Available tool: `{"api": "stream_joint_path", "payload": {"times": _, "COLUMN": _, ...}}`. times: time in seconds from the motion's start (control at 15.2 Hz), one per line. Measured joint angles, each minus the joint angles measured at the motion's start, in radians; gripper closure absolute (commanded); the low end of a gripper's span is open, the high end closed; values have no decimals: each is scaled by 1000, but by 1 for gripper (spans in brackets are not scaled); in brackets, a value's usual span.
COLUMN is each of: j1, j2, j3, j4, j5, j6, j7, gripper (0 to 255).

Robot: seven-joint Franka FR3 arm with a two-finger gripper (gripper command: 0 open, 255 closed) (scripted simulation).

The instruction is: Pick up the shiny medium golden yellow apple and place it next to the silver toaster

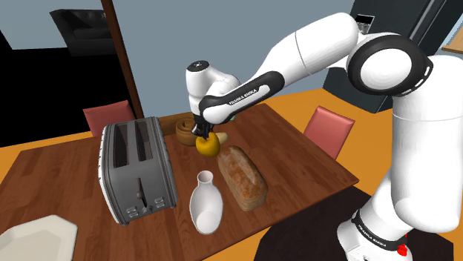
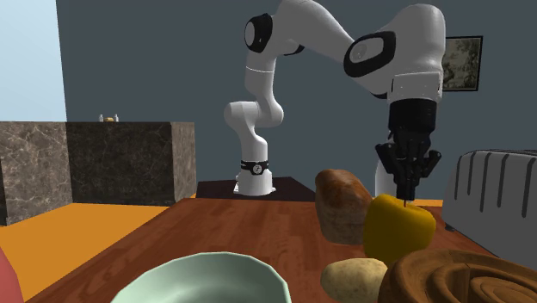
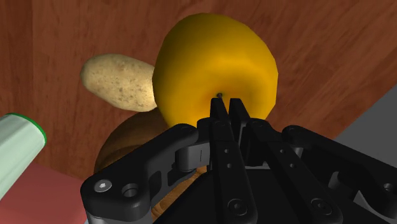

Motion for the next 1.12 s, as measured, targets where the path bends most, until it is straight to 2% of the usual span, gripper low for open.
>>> {"api": "stream_joint_path", "payload": {"times": 0.4, "j1": 0, "j2": 0, "j3": -1, "j4": -5, "j5": -1, "j6": 6, "j7": 2, "gripper": 255}}
{"api": "stream_joint_path", "payload": {"times": 0.46, "j1": 0, "j2": 0, "j3": -1, "j4": -5, "j5": -1, "j6": 6, "j7": 2, "gripper": 0}}
{"api": "stream_joint_path", "payload": {"times": 0.86, "j1": 0, "j2": 0, "j3": -1, "j4": -5, "j5": -1, "j6": 6, "j7": 2, "gripper": 0}}
{"api": "stream_joint_path", "payload": {"times": 1.12, "j1": 3, "j2": -56, "j3": 14, "j4": 12, "j5": 23, "j6": -65, "j7": -13, "gripper": 0}}
